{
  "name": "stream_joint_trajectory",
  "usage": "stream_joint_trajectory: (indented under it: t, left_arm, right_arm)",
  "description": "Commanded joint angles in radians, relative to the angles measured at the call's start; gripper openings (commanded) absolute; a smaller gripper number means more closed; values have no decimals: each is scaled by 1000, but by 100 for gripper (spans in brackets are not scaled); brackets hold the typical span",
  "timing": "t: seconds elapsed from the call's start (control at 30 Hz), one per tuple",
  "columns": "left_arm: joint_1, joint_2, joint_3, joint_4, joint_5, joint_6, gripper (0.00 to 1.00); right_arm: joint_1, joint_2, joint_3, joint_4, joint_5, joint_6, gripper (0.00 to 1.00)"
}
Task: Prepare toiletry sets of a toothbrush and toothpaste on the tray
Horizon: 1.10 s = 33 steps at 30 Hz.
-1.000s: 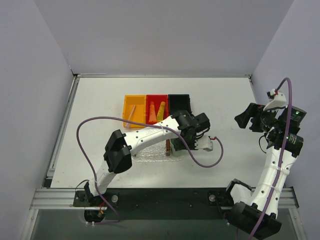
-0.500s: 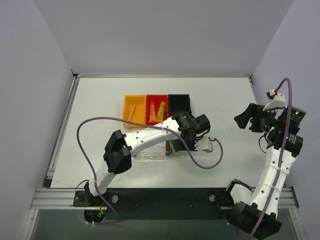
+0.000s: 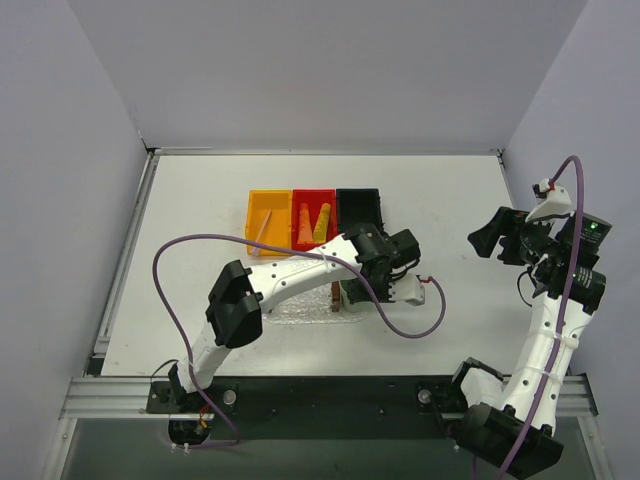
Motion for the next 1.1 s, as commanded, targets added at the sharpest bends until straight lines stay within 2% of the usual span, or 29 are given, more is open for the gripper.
stream_joint_trajectory:
  t: [0.0,1.07]
  left_arm:
    - [0,-30,-17,4,3,-9,0]
    - [0,-33,39,42,-8,-39,0]
  right_arm:
    - [-11,3,-2,13,-41,-5,73]
    - [-16,5,-24,13,-45,-13,73]
